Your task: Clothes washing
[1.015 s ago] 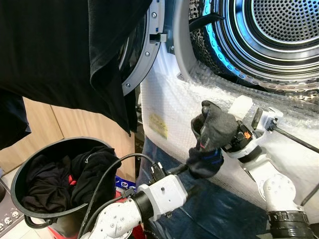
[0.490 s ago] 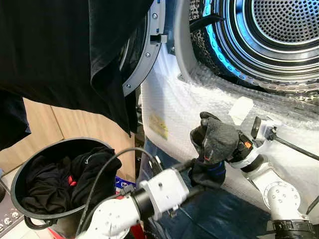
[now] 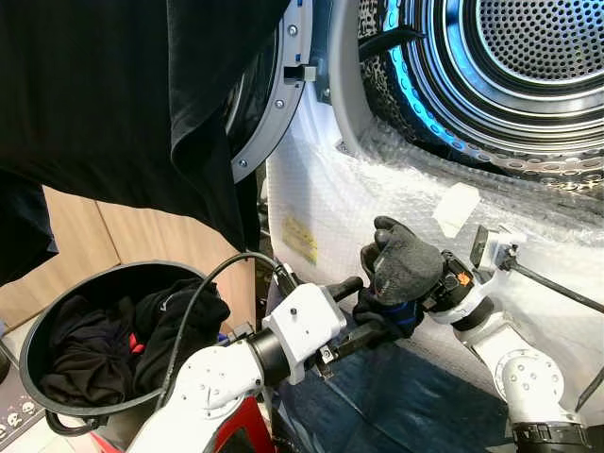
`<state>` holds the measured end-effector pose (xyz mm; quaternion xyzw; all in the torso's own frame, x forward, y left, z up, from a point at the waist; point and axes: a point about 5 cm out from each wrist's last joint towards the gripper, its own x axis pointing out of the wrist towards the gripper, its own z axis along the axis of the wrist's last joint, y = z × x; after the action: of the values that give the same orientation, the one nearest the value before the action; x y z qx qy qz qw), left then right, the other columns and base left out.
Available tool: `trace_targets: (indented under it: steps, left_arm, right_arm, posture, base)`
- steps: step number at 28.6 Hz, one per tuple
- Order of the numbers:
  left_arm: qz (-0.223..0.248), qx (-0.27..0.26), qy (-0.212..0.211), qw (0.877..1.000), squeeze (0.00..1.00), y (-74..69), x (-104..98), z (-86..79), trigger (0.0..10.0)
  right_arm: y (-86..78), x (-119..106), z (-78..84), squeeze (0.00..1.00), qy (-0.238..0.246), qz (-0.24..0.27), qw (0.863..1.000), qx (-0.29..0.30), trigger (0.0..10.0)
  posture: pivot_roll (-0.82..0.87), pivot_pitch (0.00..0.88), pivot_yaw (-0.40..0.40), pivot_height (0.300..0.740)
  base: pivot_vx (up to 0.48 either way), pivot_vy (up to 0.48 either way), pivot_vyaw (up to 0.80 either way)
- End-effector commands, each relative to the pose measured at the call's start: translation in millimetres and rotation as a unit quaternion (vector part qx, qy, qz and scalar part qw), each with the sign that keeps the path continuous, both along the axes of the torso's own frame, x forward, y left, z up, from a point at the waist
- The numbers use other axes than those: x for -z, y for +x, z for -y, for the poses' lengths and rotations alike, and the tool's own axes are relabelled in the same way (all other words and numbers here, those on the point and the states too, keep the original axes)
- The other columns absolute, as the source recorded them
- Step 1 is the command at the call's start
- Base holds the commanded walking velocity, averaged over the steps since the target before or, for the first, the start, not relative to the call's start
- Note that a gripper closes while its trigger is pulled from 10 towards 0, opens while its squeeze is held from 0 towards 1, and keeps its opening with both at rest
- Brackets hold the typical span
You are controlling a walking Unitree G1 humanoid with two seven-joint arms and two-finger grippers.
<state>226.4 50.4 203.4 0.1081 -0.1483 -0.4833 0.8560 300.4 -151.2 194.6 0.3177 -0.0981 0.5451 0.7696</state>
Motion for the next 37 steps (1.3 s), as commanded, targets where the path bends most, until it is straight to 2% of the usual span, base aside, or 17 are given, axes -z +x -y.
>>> trace_targets:
  steps: [1,3,4,5,7,8,9,13,28,37]
  left_arm:
    - [-0.016,0.019,-0.012,1.0,0.0,1.4,-1.1,3.8,10.0]
    - [-0.027,0.025,-0.025,0.999,0.0,2.3,-0.9,6.0,10.0]
    - [-0.029,0.027,-0.026,0.999,0.0,2.9,-0.9,6.4,7.3]
    - [-0.03,0.028,-0.027,0.999,0.0,3.6,-0.6,6.8,6.4]
    - [-0.037,0.034,-0.029,0.998,0.0,3.3,0.3,7.6,2.6]
    - [-0.037,0.034,-0.029,0.998,0.0,3.3,0.3,7.6,2.6]
    - [-0.043,0.041,-0.029,0.998,0.0,2.9,1.4,8.2,0.0]
    - [-0.058,0.055,-0.04,0.996,0.0,1.8,2.4,9.3,0.0]
    - [-0.06,0.059,-0.035,0.996,0.0,2.3,3.1,10.9,0.0]
    - [-0.062,0.049,-0.032,0.996,0.0,2.3,-1.5,3.7,0.0]
  right_arm:
    - [-1.4,-2.9,-4.2,0.0,-0.008,0.007,1.0,-0.007,10.0]
    - [-1.9,-3.5,-4.9,0.0,-0.007,0.008,1.0,-0.007,10.0]
    - [-2.0,-3.4,-4.9,0.0,-0.007,0.007,1.0,-0.007,10.0]
    - [-2.3,-3.0,-4.9,0.0,-0.007,0.006,1.0,-0.006,10.0]
    - [-3.0,-3.0,-5.1,0.0,-0.006,0.006,1.0,-0.007,10.0]
    - [-3.0,-3.0,-5.1,0.0,-0.006,0.006,1.0,-0.007,10.0]
    - [-3.6,-2.3,-5.6,0.0,-0.007,0.005,1.0,-0.007,10.0]
    - [-4.0,-1.4,-7.1,0.0,-0.007,0.003,1.0,-0.009,10.0]
    - [-2.8,0.1,-11.4,0.0,-0.011,0.001,1.0,-0.013,10.0]
    - [-2.1,2.0,-10.6,0.0,-0.01,-0.002,1.0,-0.002,10.0]
  posture:
    - [0.04,0.0,-0.071,0.74]
    - [0.04,0.0,-0.07,0.74]
    - [0.04,0.0,-0.069,0.74]
    - [0.03,0.0,-0.069,0.74]
    - [0.03,0.0,-0.07,0.74]
    - [0.03,0.0,-0.07,0.74]
    - [0.03,0.0,-0.071,0.74]
    - [0.04,0.0,-0.072,0.74]
    - [0.04,0.0,-0.076,0.74]
    - [0.05,0.0,-0.073,0.74]
  base:
    - [0.0,0.0,0.0]
    - [0.0,0.0,0.0]
    - [0.0,0.0,0.0]
    - [0.0,0.0,0.0]
    - [0.0,0.0,0.0]
    - [0.0,0.0,0.0]
    - [0.0,0.0,0.0]
    - [0.0,0.0,0.0]
    - [0.0,0.0,0.0]
    - [0.0,0.0,0.0]
